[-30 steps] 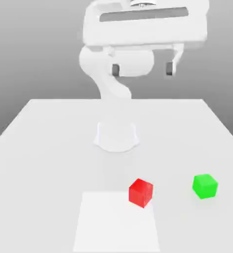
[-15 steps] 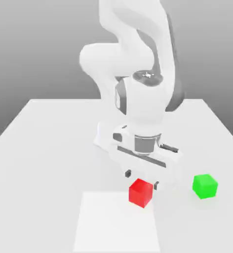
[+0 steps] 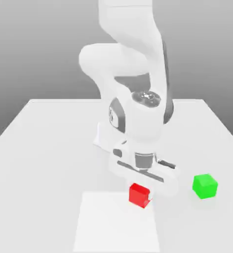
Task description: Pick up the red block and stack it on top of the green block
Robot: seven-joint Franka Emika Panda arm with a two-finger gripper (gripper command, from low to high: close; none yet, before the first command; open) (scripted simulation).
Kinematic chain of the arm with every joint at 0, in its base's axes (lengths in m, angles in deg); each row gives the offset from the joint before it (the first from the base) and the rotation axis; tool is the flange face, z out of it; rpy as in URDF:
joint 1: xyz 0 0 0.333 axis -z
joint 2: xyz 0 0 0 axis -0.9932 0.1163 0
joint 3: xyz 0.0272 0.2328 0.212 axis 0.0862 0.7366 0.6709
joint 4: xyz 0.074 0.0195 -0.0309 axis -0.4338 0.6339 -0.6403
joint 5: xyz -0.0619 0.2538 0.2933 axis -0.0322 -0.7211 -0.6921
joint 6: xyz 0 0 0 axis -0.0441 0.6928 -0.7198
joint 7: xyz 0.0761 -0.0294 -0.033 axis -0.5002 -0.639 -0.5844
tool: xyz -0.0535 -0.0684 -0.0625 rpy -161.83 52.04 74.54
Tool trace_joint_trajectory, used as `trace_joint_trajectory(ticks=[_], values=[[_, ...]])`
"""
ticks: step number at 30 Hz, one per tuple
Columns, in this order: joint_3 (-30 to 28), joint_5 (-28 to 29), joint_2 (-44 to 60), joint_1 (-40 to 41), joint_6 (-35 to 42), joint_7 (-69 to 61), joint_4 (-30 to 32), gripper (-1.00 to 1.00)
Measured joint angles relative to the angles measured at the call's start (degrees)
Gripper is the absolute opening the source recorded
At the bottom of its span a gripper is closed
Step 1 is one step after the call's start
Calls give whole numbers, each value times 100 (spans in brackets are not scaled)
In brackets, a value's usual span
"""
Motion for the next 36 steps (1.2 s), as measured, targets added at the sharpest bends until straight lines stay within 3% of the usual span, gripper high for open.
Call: trace_joint_trajectory(ticks=[5, 9, 20, 26, 33, 34, 36], values=[[430, -891, -645, 172, 525, -632, 86, -100], [455, -1408, -1144, 58, 940, -1008, 175, -100], [1204, -1800, -1503, -1051, 1759, -1899, -283, -100], [1747, -1764, -1442, -1695, 2048, -2281, -649, -100], [1424, -373, -287, -1815, 1088, -1321, -740, -100], [1338, -215, -166, -1872, 988, -1208, -745, 100], [1338, -215, -166, -1872, 987, -1208, -745, 100]])
